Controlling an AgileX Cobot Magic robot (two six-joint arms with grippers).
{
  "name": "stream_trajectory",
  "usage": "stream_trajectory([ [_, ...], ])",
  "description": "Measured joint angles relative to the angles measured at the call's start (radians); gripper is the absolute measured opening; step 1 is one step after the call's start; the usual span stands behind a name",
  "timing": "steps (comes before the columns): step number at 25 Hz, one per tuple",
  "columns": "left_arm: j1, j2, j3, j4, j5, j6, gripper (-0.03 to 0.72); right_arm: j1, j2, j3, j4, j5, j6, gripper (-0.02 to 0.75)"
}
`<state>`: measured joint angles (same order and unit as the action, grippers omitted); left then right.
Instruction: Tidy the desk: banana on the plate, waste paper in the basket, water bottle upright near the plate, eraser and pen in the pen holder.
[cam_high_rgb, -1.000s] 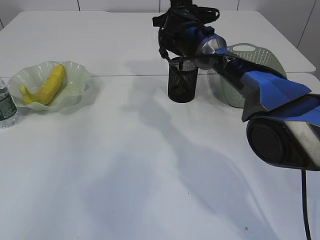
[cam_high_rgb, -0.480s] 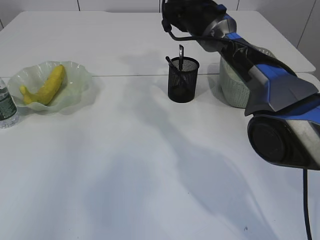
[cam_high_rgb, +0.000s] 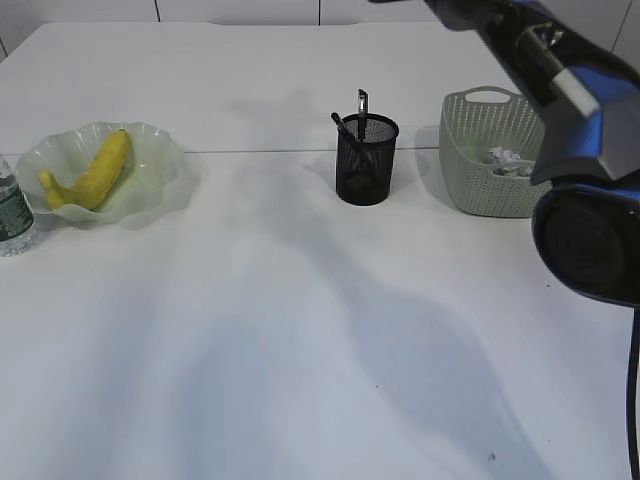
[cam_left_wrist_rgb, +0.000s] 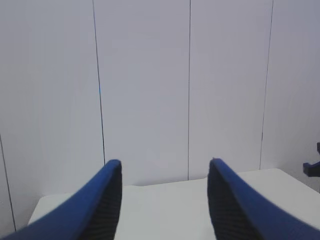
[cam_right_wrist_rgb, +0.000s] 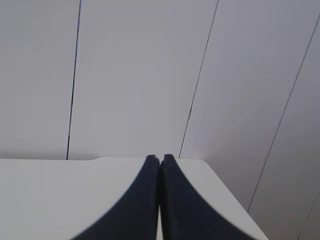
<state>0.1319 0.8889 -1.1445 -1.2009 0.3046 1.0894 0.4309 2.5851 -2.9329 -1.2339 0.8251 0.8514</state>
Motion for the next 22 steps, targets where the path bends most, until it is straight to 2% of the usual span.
stream_trajectory([
  [13, 0.000, 0.000, 0.000, -0.003, -0.054, 0.000, 0.251, 0.000, -0.188, -0.002, 0.055, 0.071, -0.187, -0.011],
  [22, 0.000, 0.000, 0.000, -0.021, -0.120, 0.000, 0.228, 0.000, -0.341, -0.008, 0.131, 0.124, -0.306, -0.011],
])
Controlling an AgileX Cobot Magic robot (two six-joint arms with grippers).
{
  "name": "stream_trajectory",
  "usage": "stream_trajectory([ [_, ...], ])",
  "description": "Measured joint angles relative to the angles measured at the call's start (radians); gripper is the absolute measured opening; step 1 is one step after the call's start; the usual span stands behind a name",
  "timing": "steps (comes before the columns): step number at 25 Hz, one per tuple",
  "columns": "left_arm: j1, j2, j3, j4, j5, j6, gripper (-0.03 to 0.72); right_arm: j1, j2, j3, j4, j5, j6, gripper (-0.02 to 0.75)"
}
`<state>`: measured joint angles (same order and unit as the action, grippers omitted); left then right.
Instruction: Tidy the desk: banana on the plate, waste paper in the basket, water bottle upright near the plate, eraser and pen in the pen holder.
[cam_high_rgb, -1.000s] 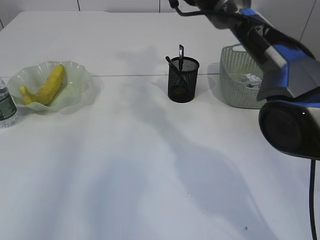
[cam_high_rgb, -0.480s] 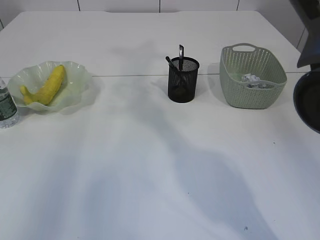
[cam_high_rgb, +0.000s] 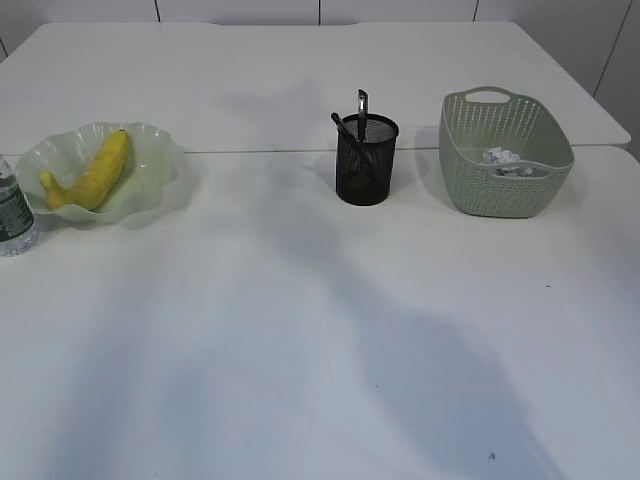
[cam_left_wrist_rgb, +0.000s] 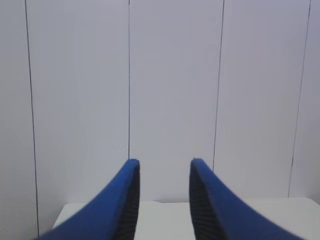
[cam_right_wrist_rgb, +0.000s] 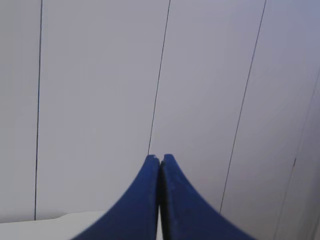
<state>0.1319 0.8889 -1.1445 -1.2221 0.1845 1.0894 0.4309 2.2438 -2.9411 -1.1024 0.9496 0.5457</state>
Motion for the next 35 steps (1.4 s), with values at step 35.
stream_trajectory([
  [35, 0.000, -0.002, -0.072, -0.009, -0.056, 0.010, -0.003, 0.000, -0.675, 0.237, 0.286, -0.013, -0.301, -0.011],
])
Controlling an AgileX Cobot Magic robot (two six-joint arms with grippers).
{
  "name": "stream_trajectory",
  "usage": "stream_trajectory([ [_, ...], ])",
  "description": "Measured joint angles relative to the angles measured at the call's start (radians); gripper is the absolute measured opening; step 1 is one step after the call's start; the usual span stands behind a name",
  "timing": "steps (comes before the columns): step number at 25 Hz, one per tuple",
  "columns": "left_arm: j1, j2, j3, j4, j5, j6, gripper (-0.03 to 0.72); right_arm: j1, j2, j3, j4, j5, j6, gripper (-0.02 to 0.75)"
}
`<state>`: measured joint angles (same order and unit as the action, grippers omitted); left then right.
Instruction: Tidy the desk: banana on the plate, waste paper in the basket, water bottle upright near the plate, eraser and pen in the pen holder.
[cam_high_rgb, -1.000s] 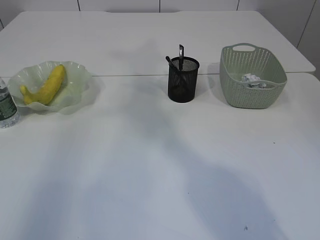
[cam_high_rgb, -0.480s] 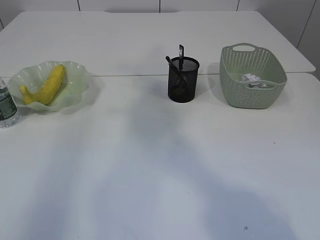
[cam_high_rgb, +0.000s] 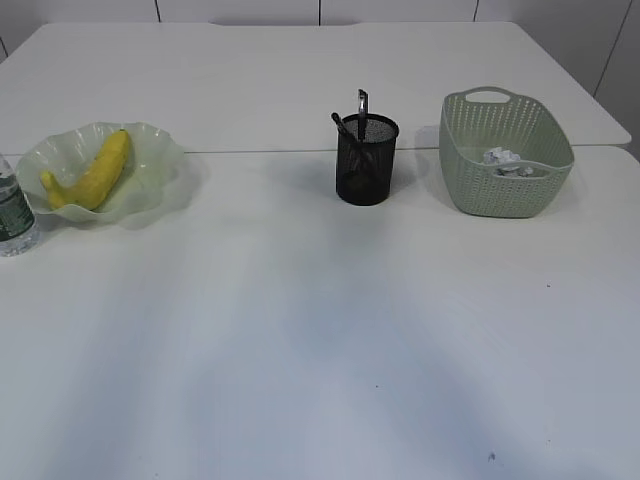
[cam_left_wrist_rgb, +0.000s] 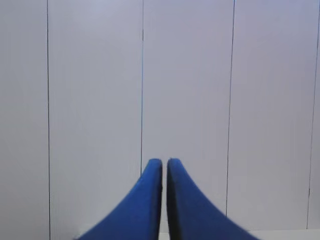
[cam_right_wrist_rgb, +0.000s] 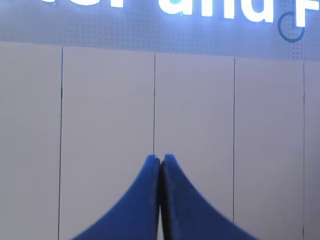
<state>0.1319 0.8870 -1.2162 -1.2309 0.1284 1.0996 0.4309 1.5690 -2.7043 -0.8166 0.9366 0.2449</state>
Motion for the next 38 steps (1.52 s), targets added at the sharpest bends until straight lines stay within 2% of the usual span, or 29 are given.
stream_trajectory([
  [3, 0.000, -0.010, -0.002, 0.003, 0.000, 0.000, 0.060, 0.000, -0.081, 0.130, 0.002, 0.029, 0.000, -0.009],
  [5, 0.000, -0.015, -0.010, 0.004, 0.000, 0.000, 0.148, 0.000, -0.138, 0.220, 0.004, 0.064, -0.001, 0.015],
  [9, 0.000, -0.017, -0.020, 0.022, 0.001, 0.000, 0.343, 0.000, -0.259, 0.394, 0.006, 0.109, -0.002, 0.118],
  [11, 0.000, -0.018, -0.021, 0.045, 0.003, 0.000, 0.380, 0.000, -0.318, 0.495, 0.006, 0.123, -0.002, 0.172],
  [14, 0.000, -0.030, -0.025, 0.073, 0.008, 0.000, 0.398, 0.000, -0.417, 0.640, -0.009, 0.143, -0.007, 0.212],
  [20, 0.000, -0.088, -0.103, 0.178, 0.031, 0.000, 0.402, 0.000, -0.613, 0.895, -0.060, 0.146, -0.011, 0.225],
  [23, 0.000, -0.111, -0.153, 0.196, 0.061, -0.003, 0.402, 0.000, -0.708, 0.987, -0.060, 0.146, -0.011, 0.228],
  [27, 0.000, -0.120, -0.196, 0.206, 0.126, -0.037, 0.402, 0.000, -0.807, 1.082, -0.015, 0.146, -0.016, 0.230],
  [31, 0.000, -0.138, -0.223, 0.266, 0.165, -0.070, 0.402, 0.000, -0.884, 1.169, 0.069, 0.146, -0.063, 0.231],
  [34, 0.000, -0.162, -0.249, 0.387, 0.182, -0.175, 0.402, 0.000, -0.926, 1.242, 0.100, 0.146, -0.082, 0.231],
  [38, 0.000, -0.178, -0.321, 0.618, 0.275, -0.432, 0.402, 0.000, -0.975, 1.333, 0.107, 0.142, -0.091, 0.231],
])
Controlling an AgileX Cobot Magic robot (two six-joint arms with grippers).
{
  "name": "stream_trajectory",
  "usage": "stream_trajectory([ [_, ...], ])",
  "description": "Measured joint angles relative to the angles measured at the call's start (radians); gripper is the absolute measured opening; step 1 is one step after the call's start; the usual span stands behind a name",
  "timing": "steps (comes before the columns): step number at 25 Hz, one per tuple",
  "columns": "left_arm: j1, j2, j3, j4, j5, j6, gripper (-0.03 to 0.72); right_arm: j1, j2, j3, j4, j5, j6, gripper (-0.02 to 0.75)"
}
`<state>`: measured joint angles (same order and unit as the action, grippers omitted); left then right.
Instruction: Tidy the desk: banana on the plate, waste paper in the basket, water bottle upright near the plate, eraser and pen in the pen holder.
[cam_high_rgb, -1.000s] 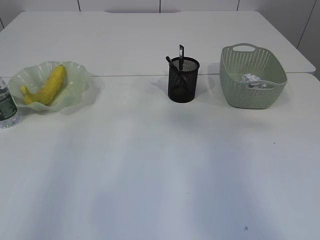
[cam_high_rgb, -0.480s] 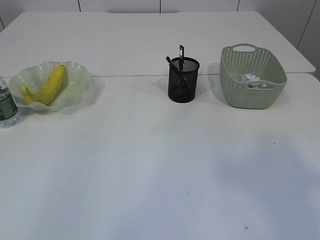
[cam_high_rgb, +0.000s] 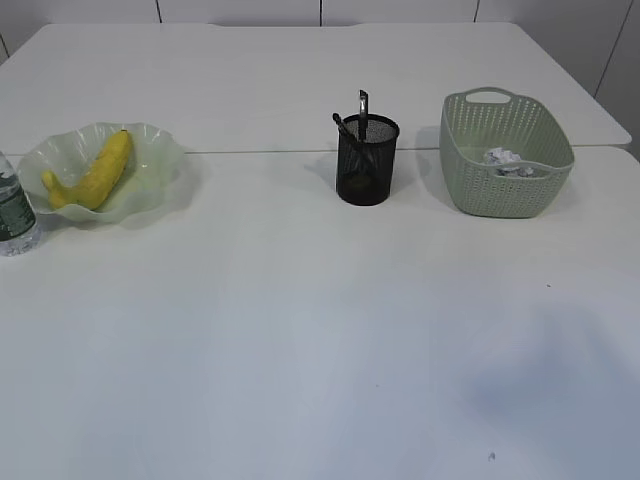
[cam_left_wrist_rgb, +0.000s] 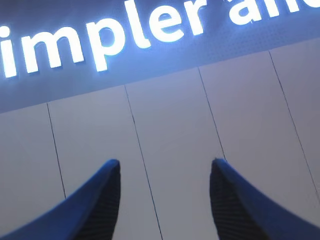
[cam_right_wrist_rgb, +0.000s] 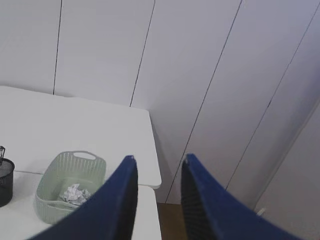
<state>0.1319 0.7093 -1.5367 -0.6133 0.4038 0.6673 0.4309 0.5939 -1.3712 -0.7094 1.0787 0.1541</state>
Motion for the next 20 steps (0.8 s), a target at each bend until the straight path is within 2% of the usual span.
stream_trajectory([
  [5, 0.000, 0.000, -0.090, 0.277, 0.203, -0.310, 0.401, 0.000, -0.046, 0.048, 0.005, -0.002, -0.004, 0.231],
  [10, 0.000, 0.000, -0.207, 0.478, 0.427, -0.431, 0.371, 0.000, -0.079, 0.075, 0.032, -0.006, -0.006, 0.231],
  [15, 0.000, -0.019, -0.332, 0.544, 0.536, -0.479, 0.360, 0.000, -0.083, 0.115, 0.081, -0.006, -0.012, 0.231],
  [20, 0.000, -0.080, -0.351, 0.561, 0.618, -0.482, 0.358, 0.000, -0.092, 0.161, 0.095, -0.006, -0.013, 0.231],
])
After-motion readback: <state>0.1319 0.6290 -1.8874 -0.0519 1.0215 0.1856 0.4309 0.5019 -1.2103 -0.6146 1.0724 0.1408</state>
